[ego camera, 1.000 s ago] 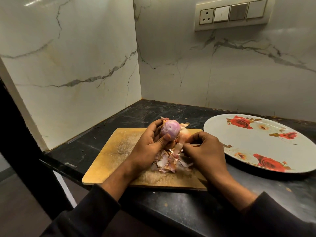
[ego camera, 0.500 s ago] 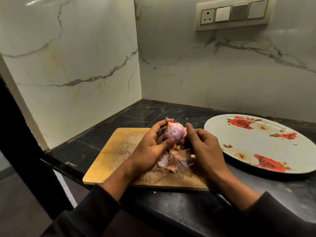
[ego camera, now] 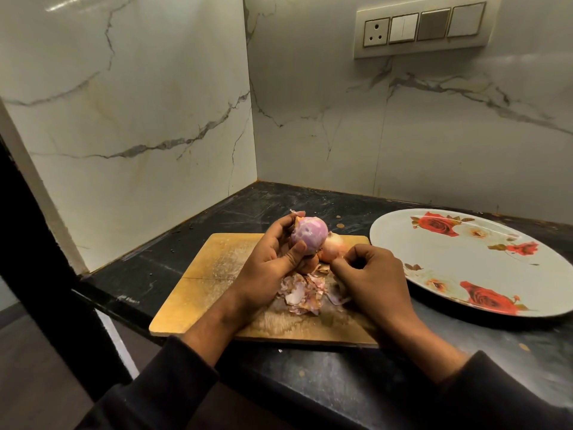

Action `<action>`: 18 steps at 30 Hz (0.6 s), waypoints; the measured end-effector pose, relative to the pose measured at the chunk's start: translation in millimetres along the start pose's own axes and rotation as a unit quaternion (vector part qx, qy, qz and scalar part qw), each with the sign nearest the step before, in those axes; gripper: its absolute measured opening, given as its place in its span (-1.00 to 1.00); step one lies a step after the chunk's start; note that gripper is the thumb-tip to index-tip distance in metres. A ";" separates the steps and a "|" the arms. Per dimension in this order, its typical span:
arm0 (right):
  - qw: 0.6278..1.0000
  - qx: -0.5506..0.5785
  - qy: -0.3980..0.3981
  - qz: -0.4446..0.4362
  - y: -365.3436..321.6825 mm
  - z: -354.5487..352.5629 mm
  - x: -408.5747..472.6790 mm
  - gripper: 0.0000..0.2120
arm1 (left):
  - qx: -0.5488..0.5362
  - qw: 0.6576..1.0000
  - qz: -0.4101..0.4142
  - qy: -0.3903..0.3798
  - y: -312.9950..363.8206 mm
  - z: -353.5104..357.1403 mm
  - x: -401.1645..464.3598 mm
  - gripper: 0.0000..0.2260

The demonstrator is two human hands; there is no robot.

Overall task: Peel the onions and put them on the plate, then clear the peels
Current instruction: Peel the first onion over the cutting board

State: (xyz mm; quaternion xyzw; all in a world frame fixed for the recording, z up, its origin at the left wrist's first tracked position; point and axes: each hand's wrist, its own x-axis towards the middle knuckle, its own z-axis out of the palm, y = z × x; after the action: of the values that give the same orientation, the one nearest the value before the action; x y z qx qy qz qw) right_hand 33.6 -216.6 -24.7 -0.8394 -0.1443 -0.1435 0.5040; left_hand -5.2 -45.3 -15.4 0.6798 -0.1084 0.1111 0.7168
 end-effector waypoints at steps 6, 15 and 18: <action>0.998 0.045 -0.004 -0.051 -3.5 1.2 -2.9 -0.83 | 0.007 1.000 0.009 0.017 -0.9 -0.4 0.5 -0.56; 0.988 0.116 -0.037 -0.097 -7.8 1.0 -6.6 -0.72 | 0.046 0.998 0.025 0.039 -0.4 -0.6 0.5 -0.51; 0.986 0.124 -0.043 -0.106 -9.5 1.7 -7.3 -0.60 | 0.061 0.997 0.034 0.040 -0.7 -0.4 0.7 -0.47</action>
State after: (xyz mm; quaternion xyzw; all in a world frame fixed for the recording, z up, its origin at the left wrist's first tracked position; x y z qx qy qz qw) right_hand 23.5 -211.6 -20.6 -0.7554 -0.2713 -0.1407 0.5796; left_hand -4.3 -44.9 -15.9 0.7134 -0.0954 0.1692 0.6733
